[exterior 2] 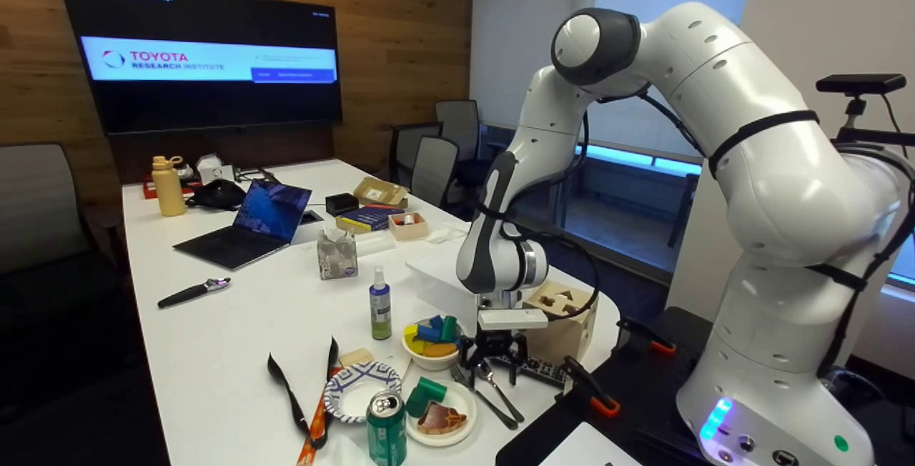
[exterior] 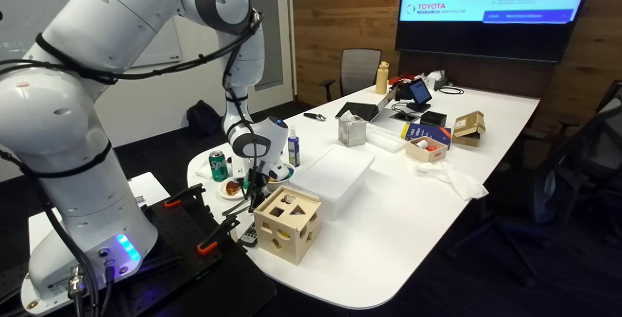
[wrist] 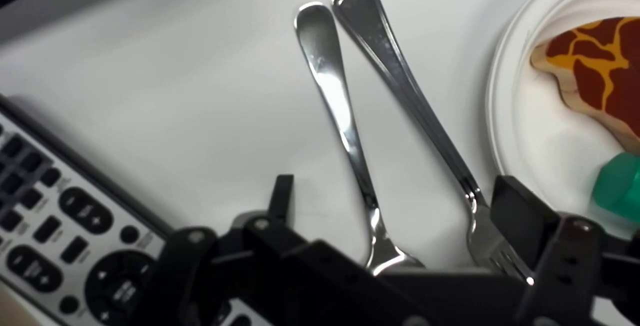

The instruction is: Use the silver spoon to stir the blocks in the white bowl.

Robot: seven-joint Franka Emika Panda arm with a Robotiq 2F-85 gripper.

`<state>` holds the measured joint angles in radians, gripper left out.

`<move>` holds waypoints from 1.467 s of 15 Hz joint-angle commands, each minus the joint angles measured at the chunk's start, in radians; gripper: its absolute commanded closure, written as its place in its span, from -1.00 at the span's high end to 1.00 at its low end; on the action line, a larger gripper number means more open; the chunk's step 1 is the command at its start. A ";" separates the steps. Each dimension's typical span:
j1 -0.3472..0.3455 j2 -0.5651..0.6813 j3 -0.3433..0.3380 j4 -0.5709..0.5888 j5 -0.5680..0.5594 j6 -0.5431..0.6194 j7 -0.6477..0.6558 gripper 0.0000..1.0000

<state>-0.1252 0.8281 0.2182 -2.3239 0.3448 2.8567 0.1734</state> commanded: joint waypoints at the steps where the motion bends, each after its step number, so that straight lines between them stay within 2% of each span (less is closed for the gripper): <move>1: -0.050 -0.024 0.033 -0.052 0.030 0.029 -0.036 1.00; 4: -0.029 -0.042 0.009 -0.067 0.029 0.009 0.001 1.00; 12: 0.125 -0.045 -0.130 -0.007 0.009 -0.104 0.170 0.97; 18: 0.163 -0.033 -0.154 0.037 0.003 -0.159 0.173 1.00; 19: 0.162 -0.032 -0.152 0.039 0.004 -0.163 0.170 0.92; 20: 0.160 -0.030 -0.150 0.043 0.005 -0.166 0.167 0.72; 21: 0.158 -0.027 -0.148 0.046 0.006 -0.168 0.164 0.43; 22: 0.157 -0.024 -0.148 0.050 0.006 -0.170 0.162 0.38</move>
<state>0.0229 0.8164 0.0784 -2.2833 0.3496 2.7277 0.3240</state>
